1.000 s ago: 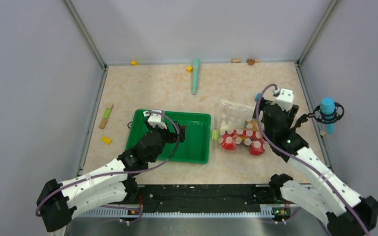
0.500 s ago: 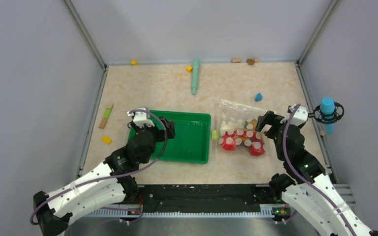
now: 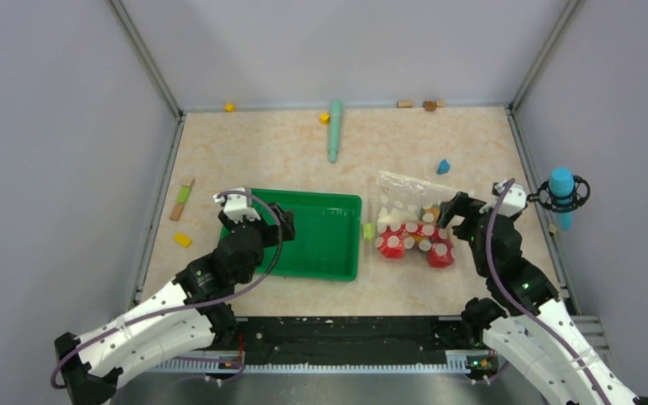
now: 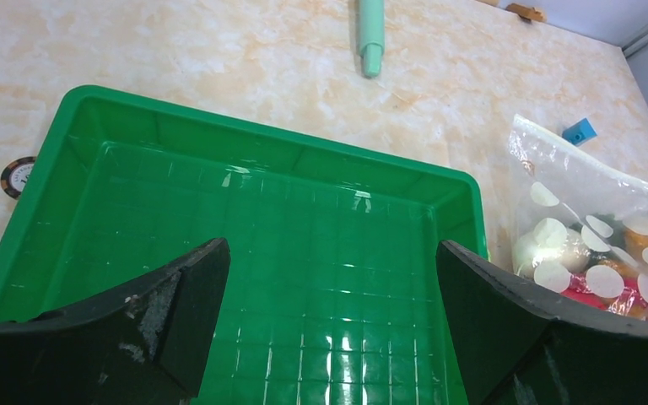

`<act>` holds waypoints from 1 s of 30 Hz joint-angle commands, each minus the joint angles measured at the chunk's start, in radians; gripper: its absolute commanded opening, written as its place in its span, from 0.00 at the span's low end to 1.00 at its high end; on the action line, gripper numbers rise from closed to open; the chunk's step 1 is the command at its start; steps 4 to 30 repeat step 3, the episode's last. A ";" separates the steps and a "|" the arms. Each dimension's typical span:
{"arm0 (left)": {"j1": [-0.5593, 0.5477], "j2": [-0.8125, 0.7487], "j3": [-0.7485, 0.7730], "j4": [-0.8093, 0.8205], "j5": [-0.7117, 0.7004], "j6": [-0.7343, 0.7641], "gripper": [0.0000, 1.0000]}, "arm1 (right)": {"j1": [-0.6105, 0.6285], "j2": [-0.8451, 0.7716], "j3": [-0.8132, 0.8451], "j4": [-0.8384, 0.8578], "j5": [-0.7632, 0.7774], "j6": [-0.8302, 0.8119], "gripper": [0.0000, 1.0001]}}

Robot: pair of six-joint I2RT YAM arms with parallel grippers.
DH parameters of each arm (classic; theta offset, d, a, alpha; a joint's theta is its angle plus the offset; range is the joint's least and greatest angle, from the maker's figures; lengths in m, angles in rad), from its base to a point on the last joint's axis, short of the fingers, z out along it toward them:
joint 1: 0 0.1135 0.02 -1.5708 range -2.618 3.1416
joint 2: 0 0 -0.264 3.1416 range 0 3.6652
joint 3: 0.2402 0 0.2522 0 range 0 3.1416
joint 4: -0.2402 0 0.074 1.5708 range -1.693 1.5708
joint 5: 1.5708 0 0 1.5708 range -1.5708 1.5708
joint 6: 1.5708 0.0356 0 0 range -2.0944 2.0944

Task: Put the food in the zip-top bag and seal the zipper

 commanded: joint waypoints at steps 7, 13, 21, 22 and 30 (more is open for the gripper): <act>0.002 -0.021 0.014 0.012 0.005 0.008 0.97 | -0.008 -0.043 0.003 0.016 0.019 0.016 0.99; 0.002 -0.021 0.014 0.012 0.005 0.008 0.97 | -0.008 -0.043 0.003 0.016 0.019 0.016 0.99; 0.002 -0.021 0.014 0.012 0.005 0.008 0.97 | -0.008 -0.043 0.003 0.016 0.019 0.016 0.99; 0.002 -0.021 0.014 0.012 0.005 0.008 0.97 | -0.008 -0.043 0.003 0.016 0.019 0.016 0.99; 0.002 -0.021 0.014 0.012 0.005 0.008 0.97 | -0.008 -0.043 0.003 0.016 0.019 0.016 0.99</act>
